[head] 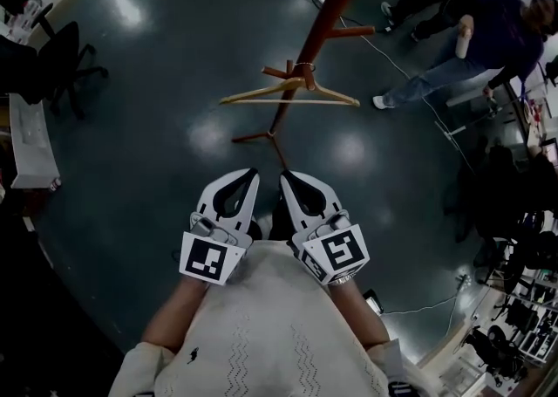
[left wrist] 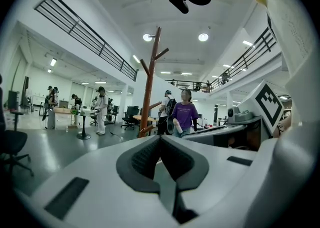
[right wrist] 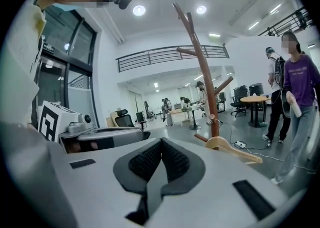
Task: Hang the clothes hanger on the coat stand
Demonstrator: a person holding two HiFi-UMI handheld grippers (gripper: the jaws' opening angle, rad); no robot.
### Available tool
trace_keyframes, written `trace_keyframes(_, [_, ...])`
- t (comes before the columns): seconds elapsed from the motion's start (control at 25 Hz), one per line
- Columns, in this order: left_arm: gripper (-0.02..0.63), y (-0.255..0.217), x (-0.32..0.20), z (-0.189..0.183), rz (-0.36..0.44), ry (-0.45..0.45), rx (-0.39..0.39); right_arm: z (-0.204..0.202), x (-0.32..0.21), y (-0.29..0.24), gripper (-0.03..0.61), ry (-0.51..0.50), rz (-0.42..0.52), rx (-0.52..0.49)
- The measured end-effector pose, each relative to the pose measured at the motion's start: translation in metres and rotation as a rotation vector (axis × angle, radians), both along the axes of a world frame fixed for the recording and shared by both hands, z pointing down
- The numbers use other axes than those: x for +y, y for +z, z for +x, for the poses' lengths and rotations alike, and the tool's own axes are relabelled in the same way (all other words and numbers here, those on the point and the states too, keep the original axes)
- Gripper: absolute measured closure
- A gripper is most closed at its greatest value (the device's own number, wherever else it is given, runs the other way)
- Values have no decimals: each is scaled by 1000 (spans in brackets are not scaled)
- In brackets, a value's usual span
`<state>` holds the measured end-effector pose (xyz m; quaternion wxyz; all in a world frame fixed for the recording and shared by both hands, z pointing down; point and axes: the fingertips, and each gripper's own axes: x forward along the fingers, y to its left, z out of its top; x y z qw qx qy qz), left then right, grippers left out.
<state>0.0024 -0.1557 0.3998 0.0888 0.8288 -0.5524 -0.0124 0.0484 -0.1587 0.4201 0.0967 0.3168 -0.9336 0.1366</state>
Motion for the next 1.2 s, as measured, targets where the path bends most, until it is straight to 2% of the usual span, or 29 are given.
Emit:
trace_keyframes(0.2, [601, 2, 6, -20, -1, -11, -2, -21, 8, 0, 560, -24, 15, -2])
trace_keyframes(0.76, [601, 4, 1, -19, -9, -15, 17, -24, 2, 3, 560, -58, -3, 11])
trace_keyframes(1.04, [601, 4, -6, -3, -17, 15, 20, -8, -9, 14, 560, -10, -42, 26])
trace_keyframes(1.2, [601, 6, -9, 7, -29, 30, 24, 0, -13, 14, 560, -9, -32, 34])
